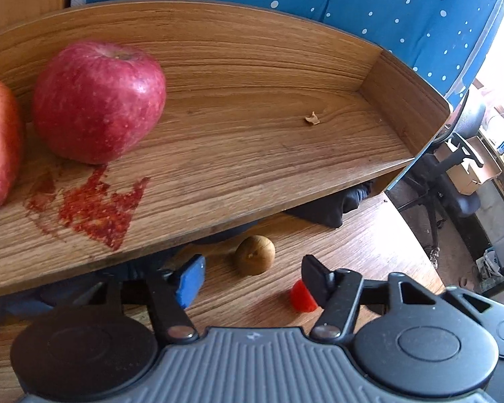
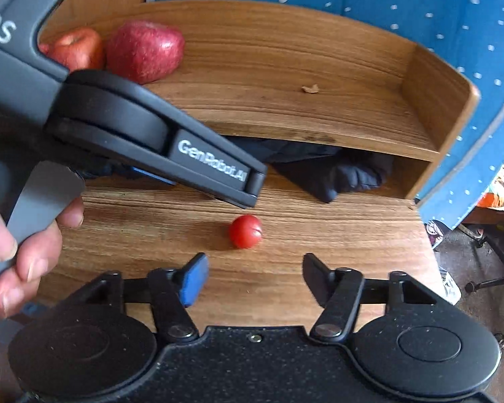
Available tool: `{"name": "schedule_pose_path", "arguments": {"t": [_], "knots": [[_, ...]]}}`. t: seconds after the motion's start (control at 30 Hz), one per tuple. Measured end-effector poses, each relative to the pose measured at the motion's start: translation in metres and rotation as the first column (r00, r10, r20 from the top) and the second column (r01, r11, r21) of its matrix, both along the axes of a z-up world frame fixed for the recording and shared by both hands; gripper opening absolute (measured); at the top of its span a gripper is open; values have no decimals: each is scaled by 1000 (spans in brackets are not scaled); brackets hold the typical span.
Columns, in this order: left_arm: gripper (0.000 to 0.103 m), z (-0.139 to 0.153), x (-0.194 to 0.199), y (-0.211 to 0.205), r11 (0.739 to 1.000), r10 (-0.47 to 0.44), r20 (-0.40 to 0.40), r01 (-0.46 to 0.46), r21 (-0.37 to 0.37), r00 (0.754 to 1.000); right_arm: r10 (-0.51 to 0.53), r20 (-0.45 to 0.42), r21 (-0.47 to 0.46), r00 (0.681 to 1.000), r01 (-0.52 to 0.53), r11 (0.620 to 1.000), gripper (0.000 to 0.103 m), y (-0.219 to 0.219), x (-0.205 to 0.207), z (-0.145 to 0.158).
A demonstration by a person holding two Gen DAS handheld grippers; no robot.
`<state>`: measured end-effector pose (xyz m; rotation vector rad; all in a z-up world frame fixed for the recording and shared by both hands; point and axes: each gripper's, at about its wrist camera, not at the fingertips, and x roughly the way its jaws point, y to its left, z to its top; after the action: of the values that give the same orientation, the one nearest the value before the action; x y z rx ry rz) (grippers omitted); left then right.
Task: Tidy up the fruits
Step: 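Reach the left tool to the small round fruit while the right tool reaches the cherry tomato, then close the left tool on the small fruit while the right tool grasps the tomato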
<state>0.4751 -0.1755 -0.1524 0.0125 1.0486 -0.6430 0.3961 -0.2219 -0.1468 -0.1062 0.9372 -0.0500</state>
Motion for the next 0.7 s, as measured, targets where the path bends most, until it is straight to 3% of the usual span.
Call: {"name": "schedule_pose_path", "arguments": {"t": [0.5, 0.7], "knots": [[38, -6, 5, -4, 1000, -24, 2, 24, -13, 1000, 22, 24, -12, 999, -22, 1000, 28, 4, 14, -3], [29, -6, 7, -6, 1000, -24, 30, 24, 14, 999, 25, 30, -17, 999, -24, 1000, 24, 6, 15, -3]]}}
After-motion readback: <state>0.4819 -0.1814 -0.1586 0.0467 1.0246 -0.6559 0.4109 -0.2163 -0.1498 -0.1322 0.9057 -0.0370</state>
